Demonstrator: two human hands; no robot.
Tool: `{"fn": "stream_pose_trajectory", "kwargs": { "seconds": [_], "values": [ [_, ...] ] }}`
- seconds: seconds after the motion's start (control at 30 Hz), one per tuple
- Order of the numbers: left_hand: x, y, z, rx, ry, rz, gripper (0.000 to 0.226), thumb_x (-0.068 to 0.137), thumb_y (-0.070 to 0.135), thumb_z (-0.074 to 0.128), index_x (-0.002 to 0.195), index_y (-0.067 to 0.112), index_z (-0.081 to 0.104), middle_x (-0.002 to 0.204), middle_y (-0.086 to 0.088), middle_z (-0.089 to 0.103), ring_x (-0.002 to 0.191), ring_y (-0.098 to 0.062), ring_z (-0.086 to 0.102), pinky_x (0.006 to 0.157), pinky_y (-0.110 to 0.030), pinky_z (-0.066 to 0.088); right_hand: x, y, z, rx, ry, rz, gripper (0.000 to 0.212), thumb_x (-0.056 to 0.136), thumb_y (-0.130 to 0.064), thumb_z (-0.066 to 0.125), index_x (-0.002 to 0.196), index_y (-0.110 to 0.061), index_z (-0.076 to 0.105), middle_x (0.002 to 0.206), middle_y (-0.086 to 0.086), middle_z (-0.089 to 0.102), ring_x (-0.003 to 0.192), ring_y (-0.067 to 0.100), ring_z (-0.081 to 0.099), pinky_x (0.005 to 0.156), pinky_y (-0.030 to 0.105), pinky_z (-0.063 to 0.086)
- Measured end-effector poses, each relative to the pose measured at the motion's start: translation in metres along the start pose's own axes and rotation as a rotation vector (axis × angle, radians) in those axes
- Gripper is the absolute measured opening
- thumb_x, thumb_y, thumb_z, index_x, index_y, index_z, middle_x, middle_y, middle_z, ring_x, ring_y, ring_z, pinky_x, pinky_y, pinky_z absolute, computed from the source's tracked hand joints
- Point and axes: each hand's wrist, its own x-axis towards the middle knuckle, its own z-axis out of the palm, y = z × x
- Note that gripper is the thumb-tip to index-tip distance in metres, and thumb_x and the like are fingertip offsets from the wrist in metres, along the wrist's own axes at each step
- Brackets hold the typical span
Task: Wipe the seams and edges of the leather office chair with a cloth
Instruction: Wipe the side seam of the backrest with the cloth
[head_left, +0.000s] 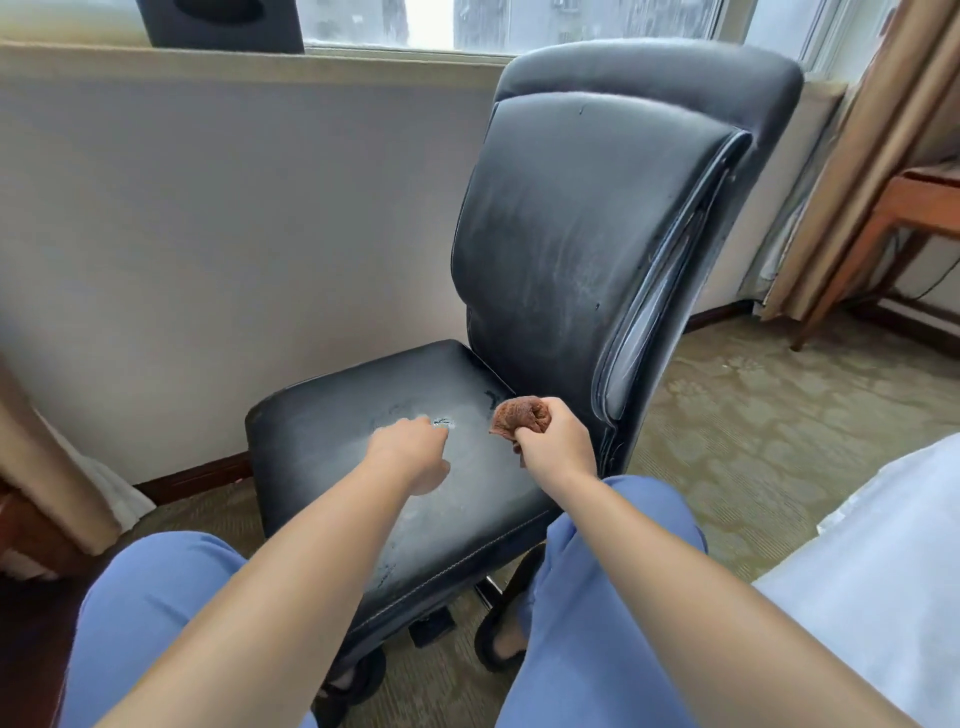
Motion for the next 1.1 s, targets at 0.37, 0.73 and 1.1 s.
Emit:
{"fn": "stream_pose_trajectory", "kwargs": {
  "seconds": [0.37, 0.73, 1.1],
  "values": [
    [0.025, 0.028, -0.063, 0.0, 0.123, 0.05, 0.036, 0.097, 0.032, 0.042, 0.128, 0.017, 0.047, 0.127, -0.002, 0.048, 0.116, -0.024, 0.049, 0.076, -0.034, 0.037, 0.039, -0.013, -0.056, 0.056, 0.13, -0.059, 0.023, 0.082, -0.023, 0.058, 0.104, -0.028, 0.056, 0.1, -0.004, 0.067, 0.091, 0.019, 0.063, 0.08, 0.037, 0.053],
    [0.048, 0.077, -0.082, 0.003, 0.15, 0.129, 0.041, 0.096, 0.031, 0.042, 0.135, 0.019, 0.046, 0.134, 0.0, 0.048, 0.121, -0.024, 0.049, 0.085, -0.036, 0.044, 0.055, 0.006, -0.098, 0.094, 0.246, -0.101, 0.01, 0.088, -0.032, 0.059, 0.095, -0.032, 0.052, 0.098, -0.006, 0.064, 0.086, 0.015, 0.062, 0.074, 0.032, 0.05],
    [0.083, 0.108, -0.085, -0.004, 0.133, 0.161, 0.038, 0.095, 0.031, 0.043, 0.131, 0.018, 0.048, 0.128, -0.002, 0.05, 0.119, -0.025, 0.05, 0.079, -0.036, 0.043, 0.062, 0.011, -0.112, 0.016, 0.337, -0.178, 0.023, 0.09, -0.033, 0.058, 0.11, -0.022, 0.056, 0.11, -0.008, 0.054, 0.087, 0.009, 0.053, 0.073, 0.029, 0.046]
  ]
}}
